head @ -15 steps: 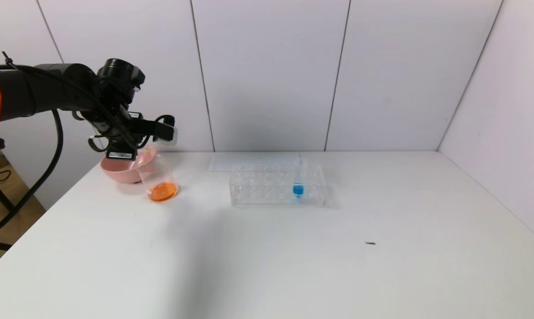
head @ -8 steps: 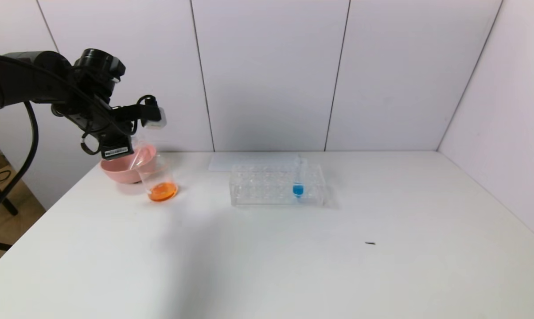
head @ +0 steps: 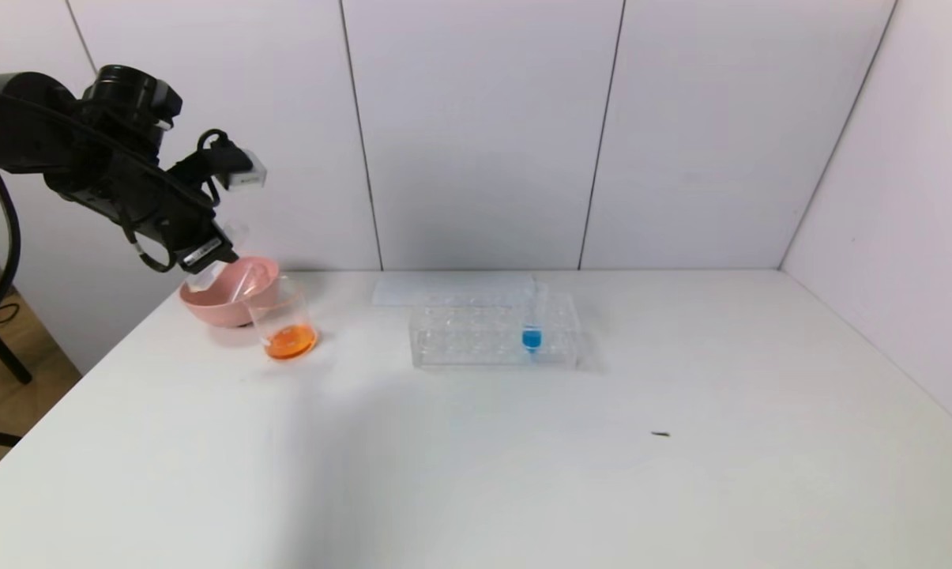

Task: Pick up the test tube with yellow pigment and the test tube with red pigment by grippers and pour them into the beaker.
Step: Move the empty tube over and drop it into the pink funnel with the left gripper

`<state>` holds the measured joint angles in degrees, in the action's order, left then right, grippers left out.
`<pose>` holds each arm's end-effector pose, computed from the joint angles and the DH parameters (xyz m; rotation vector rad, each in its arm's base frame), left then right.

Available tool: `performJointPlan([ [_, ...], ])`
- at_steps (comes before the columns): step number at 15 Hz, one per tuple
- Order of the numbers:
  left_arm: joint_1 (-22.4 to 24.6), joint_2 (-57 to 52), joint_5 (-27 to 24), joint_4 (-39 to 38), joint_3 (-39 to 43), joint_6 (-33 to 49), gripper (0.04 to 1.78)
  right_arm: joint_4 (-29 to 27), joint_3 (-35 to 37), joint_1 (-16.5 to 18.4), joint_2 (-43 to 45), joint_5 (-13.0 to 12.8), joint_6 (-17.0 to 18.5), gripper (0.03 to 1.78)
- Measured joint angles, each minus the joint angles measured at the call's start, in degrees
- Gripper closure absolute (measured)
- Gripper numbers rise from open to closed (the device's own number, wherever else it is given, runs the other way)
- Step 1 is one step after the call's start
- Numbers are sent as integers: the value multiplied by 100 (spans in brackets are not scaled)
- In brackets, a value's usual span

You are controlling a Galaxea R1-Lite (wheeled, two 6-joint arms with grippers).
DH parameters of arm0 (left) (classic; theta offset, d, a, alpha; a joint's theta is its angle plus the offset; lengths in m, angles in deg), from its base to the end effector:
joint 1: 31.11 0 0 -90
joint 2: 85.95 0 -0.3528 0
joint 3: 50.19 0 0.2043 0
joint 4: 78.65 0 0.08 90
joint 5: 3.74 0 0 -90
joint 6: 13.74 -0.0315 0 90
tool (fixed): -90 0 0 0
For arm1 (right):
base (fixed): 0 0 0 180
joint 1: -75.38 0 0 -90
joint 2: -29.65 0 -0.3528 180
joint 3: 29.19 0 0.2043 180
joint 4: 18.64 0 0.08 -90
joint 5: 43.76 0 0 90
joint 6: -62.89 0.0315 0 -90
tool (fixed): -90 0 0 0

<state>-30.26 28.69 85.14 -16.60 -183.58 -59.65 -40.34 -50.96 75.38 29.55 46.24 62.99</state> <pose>0.4217 0.0056 0.3099 0.7490 0.7116 -0.3064 -0.0514 0.0000 0.0760 0.0017 0.0005 0.0000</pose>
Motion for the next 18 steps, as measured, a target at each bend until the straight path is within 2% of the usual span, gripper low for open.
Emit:
performJointPlan([
  [4,0,-139,-85,-501,268,1341,138,2,0,0,0,0,0,11],
  [7,55,-293,-94,-1246,756,2119,138,2,0,0,0,0,0,11],
  [14,110,-555,-96,-3405,2029,3010,138,0,2,0,0,0,0,11],
  [18,187,-599,-89,-4064,2442,3299,138,2,2,0,0,0,0,11],
])
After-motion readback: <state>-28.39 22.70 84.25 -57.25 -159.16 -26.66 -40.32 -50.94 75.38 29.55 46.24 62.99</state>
